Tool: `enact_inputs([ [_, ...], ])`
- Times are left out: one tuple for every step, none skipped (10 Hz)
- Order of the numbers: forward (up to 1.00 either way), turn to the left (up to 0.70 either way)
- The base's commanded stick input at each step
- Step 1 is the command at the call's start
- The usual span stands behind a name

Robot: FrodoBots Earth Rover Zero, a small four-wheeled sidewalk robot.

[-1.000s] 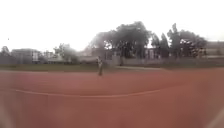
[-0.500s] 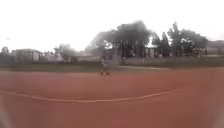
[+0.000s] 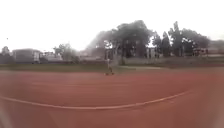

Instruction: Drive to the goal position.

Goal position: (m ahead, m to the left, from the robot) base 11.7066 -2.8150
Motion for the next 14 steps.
enact_inputs([
  [0.7,0.0],
  [0.7,0.0],
  [0.7,0.0],
  [0.7,0.0],
  [0.7,0.0],
  [0.7,0.0],
  [0.7,0.0],
  [0.7,0.0],
  [0.7,0.0],
  [0.7,0.0],
  [0.7,0.0],
  [0.7,0.0],
  [0.7,0.0],
  [0.7,0.0],
])
